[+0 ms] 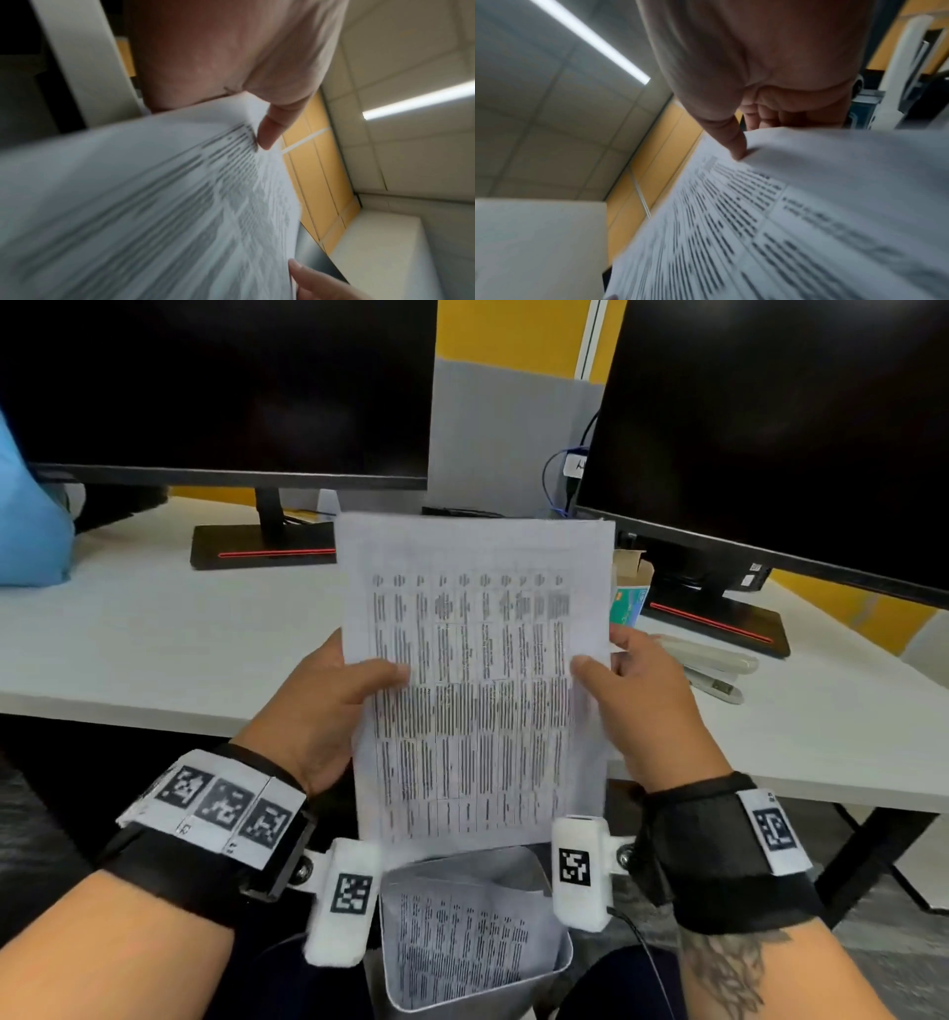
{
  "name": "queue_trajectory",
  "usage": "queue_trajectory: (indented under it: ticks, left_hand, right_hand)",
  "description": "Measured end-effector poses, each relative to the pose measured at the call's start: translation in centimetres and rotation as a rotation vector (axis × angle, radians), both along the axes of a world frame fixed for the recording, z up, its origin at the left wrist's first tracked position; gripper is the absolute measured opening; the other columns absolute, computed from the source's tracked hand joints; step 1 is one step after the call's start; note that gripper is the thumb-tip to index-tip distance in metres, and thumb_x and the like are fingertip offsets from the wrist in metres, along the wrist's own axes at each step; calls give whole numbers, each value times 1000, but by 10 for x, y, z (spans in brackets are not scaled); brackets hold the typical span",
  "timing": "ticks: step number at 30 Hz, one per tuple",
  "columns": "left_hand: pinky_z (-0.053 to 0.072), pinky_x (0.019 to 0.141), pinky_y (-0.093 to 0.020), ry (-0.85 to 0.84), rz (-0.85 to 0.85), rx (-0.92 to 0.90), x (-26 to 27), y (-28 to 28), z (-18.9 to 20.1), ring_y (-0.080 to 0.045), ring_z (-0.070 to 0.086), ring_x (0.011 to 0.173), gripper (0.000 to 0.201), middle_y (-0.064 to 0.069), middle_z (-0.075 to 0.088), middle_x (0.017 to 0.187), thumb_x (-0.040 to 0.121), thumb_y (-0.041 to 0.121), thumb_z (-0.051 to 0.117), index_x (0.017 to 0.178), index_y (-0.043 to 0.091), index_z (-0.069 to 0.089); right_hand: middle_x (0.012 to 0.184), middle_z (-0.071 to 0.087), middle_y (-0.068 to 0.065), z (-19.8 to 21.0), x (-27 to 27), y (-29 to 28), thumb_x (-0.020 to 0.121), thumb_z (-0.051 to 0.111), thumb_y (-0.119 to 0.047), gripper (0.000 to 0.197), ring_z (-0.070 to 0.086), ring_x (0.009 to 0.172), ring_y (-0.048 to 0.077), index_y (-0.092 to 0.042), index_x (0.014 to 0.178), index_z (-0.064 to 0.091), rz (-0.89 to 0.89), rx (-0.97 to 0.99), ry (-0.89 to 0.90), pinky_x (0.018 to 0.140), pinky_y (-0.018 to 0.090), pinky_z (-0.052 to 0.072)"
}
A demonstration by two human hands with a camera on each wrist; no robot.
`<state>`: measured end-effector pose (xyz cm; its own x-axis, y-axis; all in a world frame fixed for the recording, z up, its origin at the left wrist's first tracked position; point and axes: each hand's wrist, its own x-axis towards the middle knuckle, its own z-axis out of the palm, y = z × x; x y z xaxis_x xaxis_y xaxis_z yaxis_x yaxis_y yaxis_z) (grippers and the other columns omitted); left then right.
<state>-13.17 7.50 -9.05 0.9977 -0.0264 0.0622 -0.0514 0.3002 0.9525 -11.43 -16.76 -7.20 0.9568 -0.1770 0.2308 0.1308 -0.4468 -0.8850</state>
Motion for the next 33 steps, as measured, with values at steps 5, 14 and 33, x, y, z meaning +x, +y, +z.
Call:
queue_trajectory:
  ticks: [5,14,33]
  left_hand:
    - [58,81,-48,-102,177,57,0,-3,7,-28,72,95,28,-12,74,106,91,1,60,117,10,65]
    - [57,83,-47,-207,114,233,-5,-6,4,-33,72,92,22,-13,76,96,85,1,68,98,18,73]
    - [47,57,-19,-417,205,693,-36,-38,26,-5,61,65,16,4,68,75,94,30,56,83,22,64]
  right_hand:
    - [103,68,-1,-1,3,-6,87,55,-8,18,62,103,22,-20,97,62,-3,-70,75,95,45,51]
    - [111,67,9,2,20,-32,91,58,-43,42,61,100,27,-13,118,66,-262,-667,144,83,34,49]
    - [96,59,-15,59,-33,8,98,51,-40,36,57,80,-16,-13,121,56,-12,403,-455,77,6,46]
